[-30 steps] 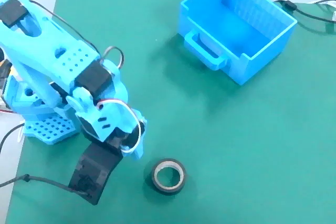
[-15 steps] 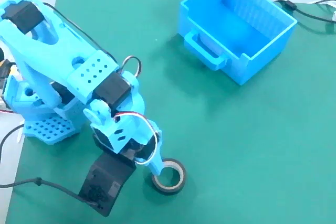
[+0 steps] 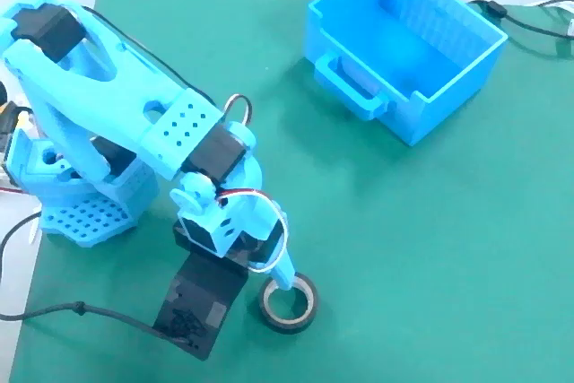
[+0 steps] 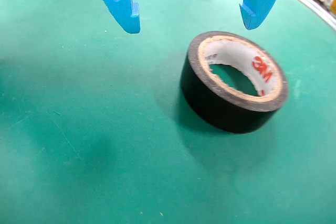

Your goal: Put the tape in the box

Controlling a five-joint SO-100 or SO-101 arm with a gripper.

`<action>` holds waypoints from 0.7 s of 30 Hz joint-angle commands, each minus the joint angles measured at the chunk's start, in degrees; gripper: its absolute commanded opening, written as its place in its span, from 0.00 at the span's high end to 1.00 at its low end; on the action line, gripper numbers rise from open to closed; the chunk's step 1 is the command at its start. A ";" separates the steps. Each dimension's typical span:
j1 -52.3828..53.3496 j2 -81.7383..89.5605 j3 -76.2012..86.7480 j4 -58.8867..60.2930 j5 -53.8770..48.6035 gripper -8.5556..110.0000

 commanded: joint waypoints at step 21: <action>-0.70 -16.00 -3.78 -11.07 0.00 0.70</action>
